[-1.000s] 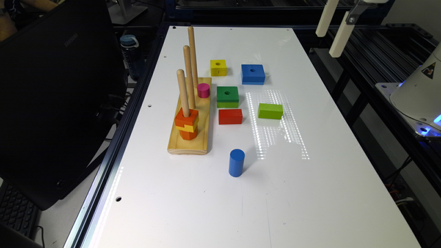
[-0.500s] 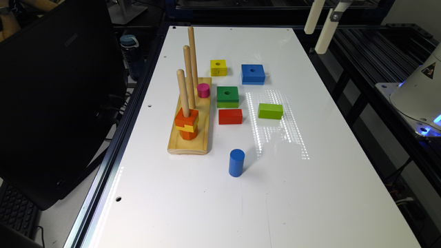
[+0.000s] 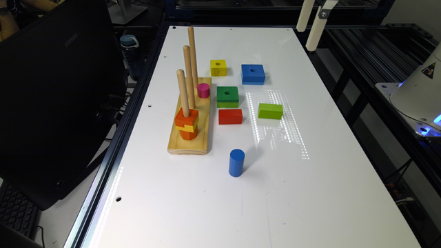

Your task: Pick up green block.

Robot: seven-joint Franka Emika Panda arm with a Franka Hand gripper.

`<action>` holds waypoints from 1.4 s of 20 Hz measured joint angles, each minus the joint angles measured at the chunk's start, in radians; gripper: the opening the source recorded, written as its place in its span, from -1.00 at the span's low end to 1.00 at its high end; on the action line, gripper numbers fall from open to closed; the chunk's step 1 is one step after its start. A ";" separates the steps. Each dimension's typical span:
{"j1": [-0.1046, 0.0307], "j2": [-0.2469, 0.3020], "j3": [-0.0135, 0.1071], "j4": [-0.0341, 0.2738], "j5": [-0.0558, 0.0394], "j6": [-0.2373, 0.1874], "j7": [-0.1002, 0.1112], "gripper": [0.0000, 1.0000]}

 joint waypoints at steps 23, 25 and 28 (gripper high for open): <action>-0.069 0.219 0.001 0.199 -0.0008 0.014 -0.067 1.00; -0.069 0.246 0.001 0.223 -0.0008 0.014 -0.067 1.00; -0.069 0.264 0.001 0.237 -0.0008 0.014 -0.067 1.00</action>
